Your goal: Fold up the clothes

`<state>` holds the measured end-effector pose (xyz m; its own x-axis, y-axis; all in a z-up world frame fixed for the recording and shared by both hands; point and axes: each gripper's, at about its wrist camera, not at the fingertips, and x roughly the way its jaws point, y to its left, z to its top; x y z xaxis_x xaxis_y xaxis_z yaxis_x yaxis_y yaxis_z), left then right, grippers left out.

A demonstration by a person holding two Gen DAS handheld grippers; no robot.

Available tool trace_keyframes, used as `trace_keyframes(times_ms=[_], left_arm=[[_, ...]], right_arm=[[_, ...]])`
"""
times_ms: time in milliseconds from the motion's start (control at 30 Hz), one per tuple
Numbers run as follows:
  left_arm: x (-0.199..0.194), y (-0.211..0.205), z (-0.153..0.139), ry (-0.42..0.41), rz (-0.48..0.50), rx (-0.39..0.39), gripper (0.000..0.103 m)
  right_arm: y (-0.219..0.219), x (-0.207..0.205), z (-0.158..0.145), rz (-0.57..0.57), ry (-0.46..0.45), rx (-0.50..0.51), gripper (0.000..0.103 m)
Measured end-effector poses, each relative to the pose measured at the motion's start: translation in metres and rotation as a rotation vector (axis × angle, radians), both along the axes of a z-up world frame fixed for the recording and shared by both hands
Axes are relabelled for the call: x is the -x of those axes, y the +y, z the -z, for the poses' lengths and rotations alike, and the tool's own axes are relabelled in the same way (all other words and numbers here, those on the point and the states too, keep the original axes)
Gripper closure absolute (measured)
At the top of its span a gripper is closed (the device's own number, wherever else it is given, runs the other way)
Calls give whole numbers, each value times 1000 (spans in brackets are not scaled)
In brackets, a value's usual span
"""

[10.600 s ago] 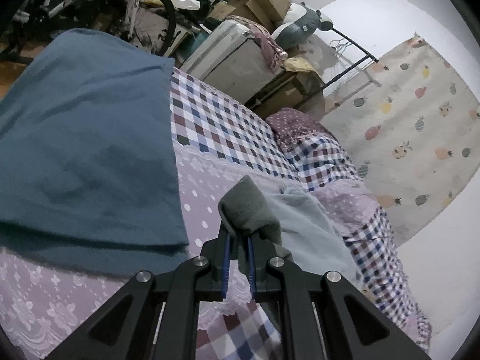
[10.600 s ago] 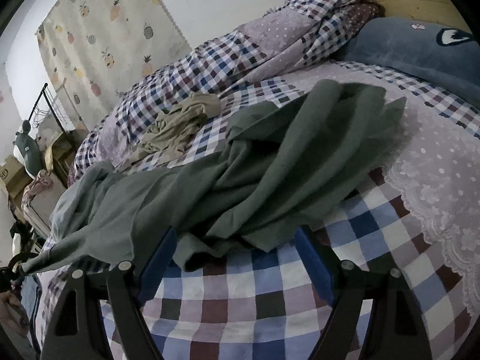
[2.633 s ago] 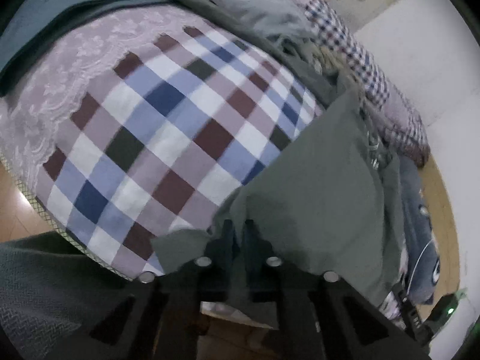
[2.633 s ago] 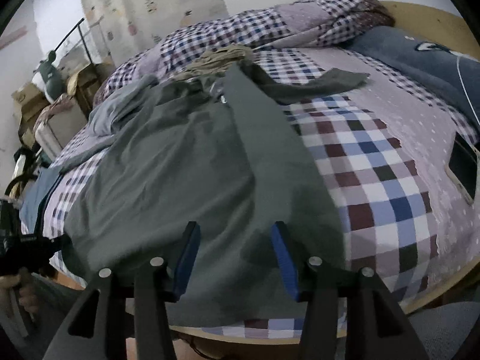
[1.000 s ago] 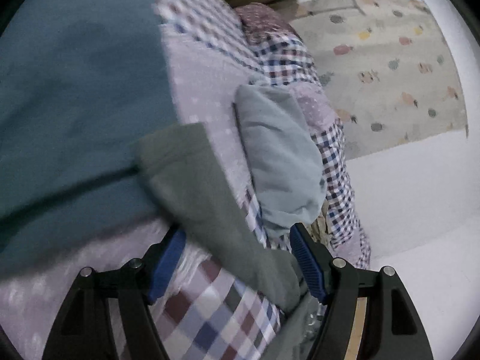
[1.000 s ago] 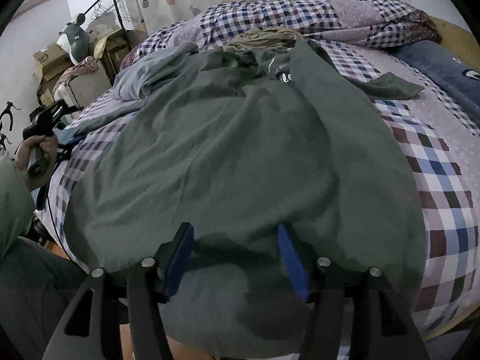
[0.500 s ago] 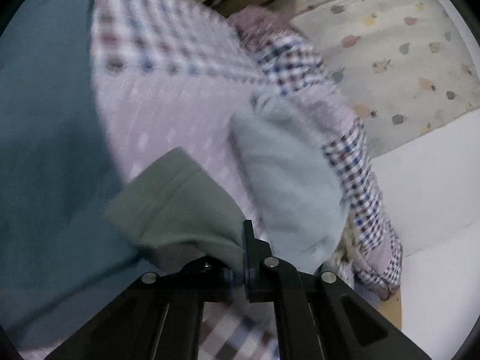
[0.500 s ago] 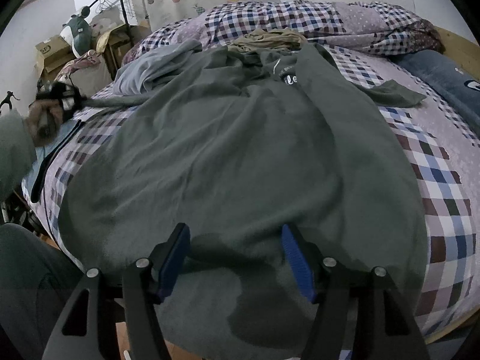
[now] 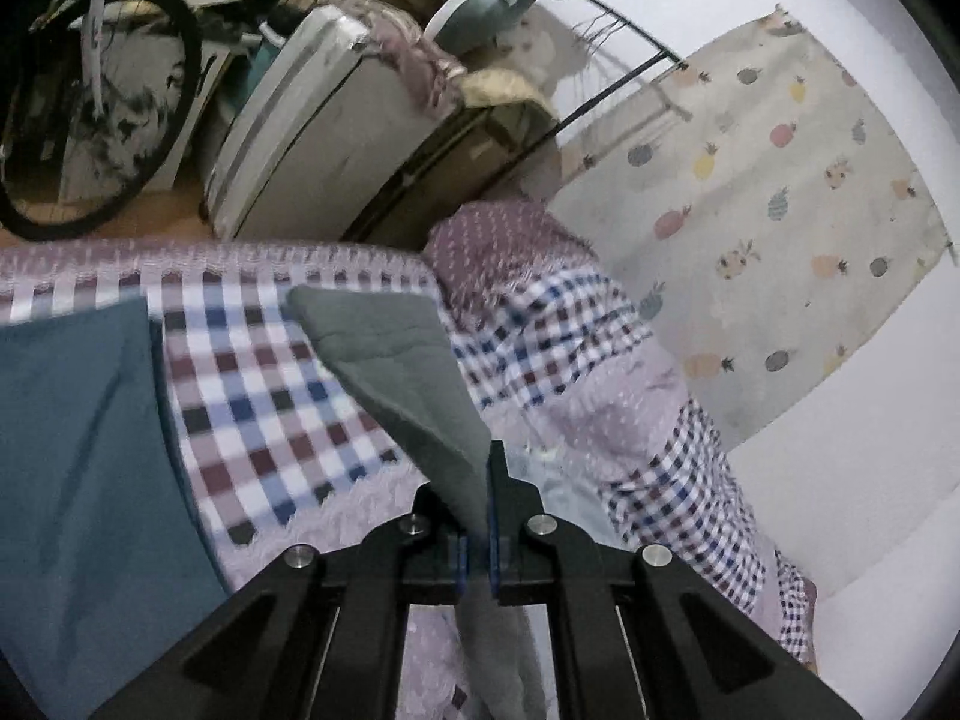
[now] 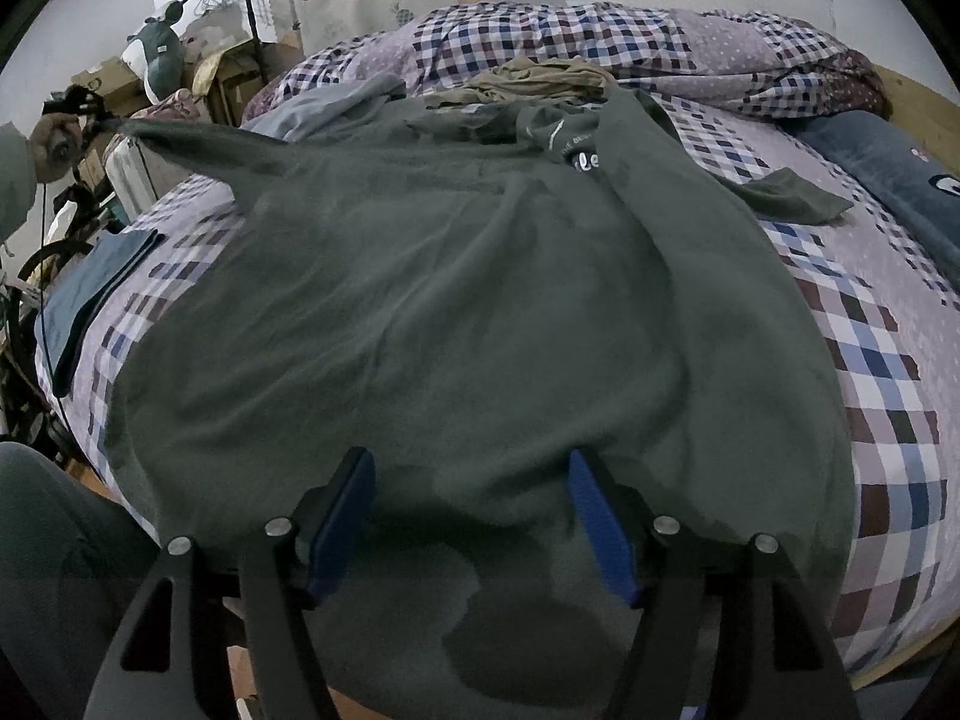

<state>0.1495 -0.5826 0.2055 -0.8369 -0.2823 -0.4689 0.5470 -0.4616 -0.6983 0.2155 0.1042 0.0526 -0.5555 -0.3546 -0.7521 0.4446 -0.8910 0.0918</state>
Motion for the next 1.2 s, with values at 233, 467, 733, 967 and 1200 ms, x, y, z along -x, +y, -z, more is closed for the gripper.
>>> trace_keyframes(times_ms=[233,467,733,967,1200], left_arm=[[21,-24,-12,-86,53,12,100],[-4,-18,35,-53,80,-76,18],[-82,57,78,-69,234,-21,18],[-149,190,109,-59,522,-35,18],[-169,317,153,-61,690,-62,18]], right_arm=[[-2,1,1,-16,1,-25,25],[-3,0,-5,-21,14,-20,24],[-25,-31,-24,-137,112,4,24],[-77,-92,-14,-447,224,-148,26],[-87,-109,-2,-513,243,-228,27]])
